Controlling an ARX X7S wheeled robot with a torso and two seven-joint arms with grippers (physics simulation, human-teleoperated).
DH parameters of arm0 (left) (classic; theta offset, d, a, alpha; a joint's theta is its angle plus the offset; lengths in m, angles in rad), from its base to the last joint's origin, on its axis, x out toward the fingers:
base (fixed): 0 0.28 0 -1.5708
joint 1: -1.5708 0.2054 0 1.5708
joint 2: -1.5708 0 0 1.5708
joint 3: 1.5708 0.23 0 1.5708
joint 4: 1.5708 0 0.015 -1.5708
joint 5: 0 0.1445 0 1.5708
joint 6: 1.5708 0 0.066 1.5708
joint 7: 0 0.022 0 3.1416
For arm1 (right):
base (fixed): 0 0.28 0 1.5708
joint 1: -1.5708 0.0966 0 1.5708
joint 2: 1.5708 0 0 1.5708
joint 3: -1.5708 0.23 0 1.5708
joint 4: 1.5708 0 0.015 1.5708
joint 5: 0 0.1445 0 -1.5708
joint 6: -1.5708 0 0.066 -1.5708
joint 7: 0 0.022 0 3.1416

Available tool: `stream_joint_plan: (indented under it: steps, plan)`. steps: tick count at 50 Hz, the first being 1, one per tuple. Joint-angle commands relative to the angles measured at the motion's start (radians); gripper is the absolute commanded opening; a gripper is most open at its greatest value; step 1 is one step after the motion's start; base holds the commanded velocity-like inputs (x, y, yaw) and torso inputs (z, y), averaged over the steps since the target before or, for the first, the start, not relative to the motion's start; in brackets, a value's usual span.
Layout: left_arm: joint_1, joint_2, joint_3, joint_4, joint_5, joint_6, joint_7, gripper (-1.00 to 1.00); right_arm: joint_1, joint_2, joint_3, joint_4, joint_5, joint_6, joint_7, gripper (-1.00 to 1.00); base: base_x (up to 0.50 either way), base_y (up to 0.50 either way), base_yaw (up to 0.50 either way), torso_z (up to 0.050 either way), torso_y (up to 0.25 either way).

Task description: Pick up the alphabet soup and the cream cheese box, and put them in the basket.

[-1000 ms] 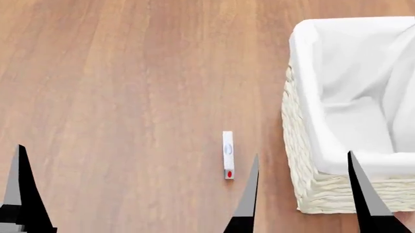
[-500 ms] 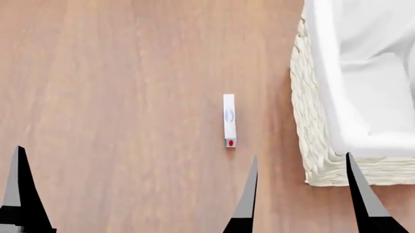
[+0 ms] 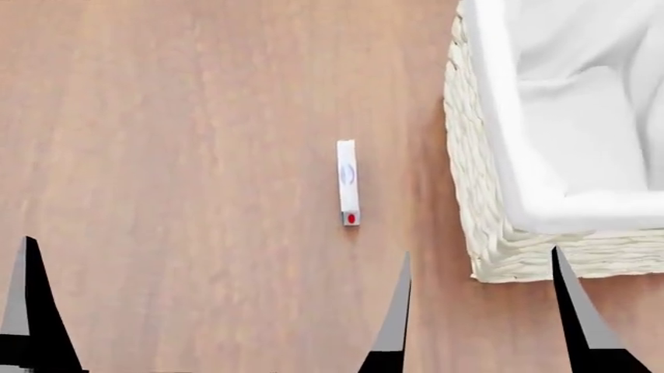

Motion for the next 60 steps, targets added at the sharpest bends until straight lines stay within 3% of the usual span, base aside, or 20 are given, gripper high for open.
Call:
stream_joint_plan:
  steps: [1,60]
  plan:
    - [-0.002,-0.002,0.006,-0.001,0.000,0.003,-0.004,1.00,0.006,0.007,0.004,-0.013,0.013,0.021,0.005,1.00,0.00,0.00,-0.28,0.000,0.000]
    - [0.002,-0.021,0.013,0.015,-0.011,0.005,-0.036,1.00,0.005,0.038,-0.008,-0.045,0.045,0.040,0.029,1.00,0.00,0.00,-0.33,0.000,0.000]
